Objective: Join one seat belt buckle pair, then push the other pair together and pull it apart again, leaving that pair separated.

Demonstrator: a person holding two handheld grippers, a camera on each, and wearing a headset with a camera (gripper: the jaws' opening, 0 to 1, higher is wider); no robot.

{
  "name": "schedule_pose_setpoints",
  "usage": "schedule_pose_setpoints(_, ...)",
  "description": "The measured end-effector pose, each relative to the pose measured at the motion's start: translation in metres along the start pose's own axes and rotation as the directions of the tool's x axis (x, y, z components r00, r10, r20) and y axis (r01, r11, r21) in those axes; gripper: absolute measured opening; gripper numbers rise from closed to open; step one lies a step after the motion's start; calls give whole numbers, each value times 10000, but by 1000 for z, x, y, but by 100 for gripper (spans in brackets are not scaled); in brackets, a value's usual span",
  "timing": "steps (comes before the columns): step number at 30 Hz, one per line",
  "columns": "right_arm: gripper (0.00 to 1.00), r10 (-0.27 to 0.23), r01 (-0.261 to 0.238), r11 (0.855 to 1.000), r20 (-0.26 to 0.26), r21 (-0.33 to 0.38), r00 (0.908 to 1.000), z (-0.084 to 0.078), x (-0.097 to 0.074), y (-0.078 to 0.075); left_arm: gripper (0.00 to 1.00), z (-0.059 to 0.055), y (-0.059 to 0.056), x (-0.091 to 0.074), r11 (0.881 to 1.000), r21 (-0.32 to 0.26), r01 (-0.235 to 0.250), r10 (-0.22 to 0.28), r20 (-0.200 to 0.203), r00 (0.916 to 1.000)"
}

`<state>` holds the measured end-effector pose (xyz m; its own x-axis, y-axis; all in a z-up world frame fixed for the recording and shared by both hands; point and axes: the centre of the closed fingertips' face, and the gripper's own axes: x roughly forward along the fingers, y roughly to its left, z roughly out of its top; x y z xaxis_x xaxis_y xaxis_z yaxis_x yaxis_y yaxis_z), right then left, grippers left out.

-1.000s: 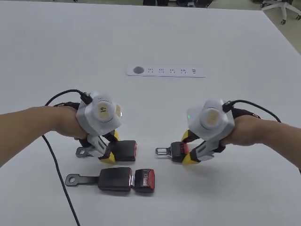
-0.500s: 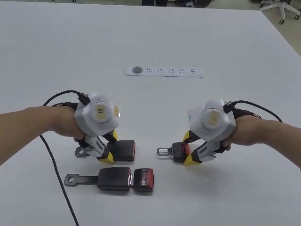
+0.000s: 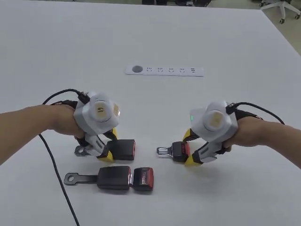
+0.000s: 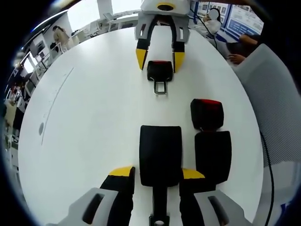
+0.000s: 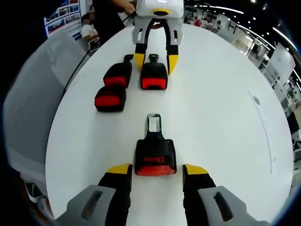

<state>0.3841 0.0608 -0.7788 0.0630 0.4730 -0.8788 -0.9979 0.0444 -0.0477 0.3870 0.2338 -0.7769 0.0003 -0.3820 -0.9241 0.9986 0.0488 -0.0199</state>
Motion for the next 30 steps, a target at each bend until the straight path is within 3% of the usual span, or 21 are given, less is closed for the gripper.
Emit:
schedule_pose_setpoints(7,46,-120,117,9996,103,262,9999,-3,-4,-2,39,-1,-1,-8,9996,-272,-17,22,213,9998)
schedule_pose_setpoints(15,51,-158,136,9982,362,588,9992,-7,-9,-1,40,-9,-3,-12,9967,-811,-59,102,521,9986)
schedule_pose_setpoints(17,52,-232,202,9975,441,671,9988,-6,-10,2,41,-16,1,-11,9958,-913,-89,141,564,9983)
schedule_pose_setpoints(23,54,-236,179,9966,707,800,9972,-6,-13,7,43,-15,-6,-24,9862,-1637,-247,431,1095,9931)
schedule_pose_setpoints(30,57,-493,377,9933,1065,1088,9931,-4,-19,11,48,-26,-10,-34,9687,-2450,-399,827,1669,9825)
